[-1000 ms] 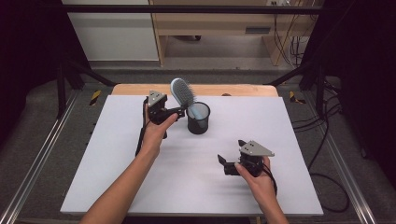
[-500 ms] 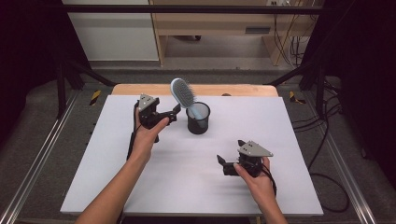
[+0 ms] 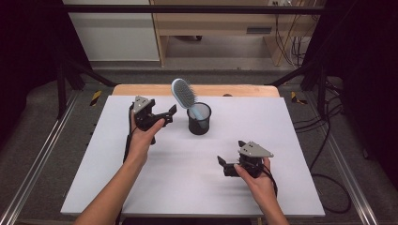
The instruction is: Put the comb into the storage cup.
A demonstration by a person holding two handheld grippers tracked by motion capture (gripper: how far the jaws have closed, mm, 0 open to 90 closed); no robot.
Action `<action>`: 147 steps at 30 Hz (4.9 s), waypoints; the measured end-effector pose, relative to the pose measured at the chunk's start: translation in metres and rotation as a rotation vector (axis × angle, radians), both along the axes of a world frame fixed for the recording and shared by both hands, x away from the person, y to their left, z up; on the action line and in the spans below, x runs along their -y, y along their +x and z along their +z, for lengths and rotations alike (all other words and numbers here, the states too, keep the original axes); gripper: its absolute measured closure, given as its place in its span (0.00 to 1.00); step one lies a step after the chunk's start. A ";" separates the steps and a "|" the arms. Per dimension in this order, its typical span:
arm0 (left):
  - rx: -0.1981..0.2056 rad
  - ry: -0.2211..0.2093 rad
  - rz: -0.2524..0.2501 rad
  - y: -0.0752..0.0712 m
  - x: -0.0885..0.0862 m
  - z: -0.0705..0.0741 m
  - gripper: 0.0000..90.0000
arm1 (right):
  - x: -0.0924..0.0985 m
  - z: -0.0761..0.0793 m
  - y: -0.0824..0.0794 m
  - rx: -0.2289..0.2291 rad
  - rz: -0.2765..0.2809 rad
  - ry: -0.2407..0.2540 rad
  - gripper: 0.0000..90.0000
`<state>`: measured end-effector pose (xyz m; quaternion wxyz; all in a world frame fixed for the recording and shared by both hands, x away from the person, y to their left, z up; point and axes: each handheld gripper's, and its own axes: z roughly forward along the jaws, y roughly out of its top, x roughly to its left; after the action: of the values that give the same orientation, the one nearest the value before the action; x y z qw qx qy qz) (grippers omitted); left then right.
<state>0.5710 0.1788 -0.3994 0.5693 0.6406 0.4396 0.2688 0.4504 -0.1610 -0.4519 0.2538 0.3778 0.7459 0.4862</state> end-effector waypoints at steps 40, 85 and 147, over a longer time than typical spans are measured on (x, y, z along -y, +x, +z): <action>0.052 0.045 -0.003 -0.011 -0.001 0.008 0.01 | 0.000 0.000 -0.001 0.002 0.004 -0.002 0.04; 0.137 0.081 -0.017 -0.034 -0.030 0.035 0.01 | 0.003 0.001 -0.004 0.034 0.005 -0.008 0.05; 0.193 0.065 0.056 -0.135 -0.170 0.003 0.01 | 0.070 0.004 -0.028 0.138 -0.142 0.086 0.04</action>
<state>0.4362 0.3485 -0.3967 0.5800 0.6175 0.3916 0.3592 0.4226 -0.2314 -0.4482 0.3218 0.4059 0.6764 0.5236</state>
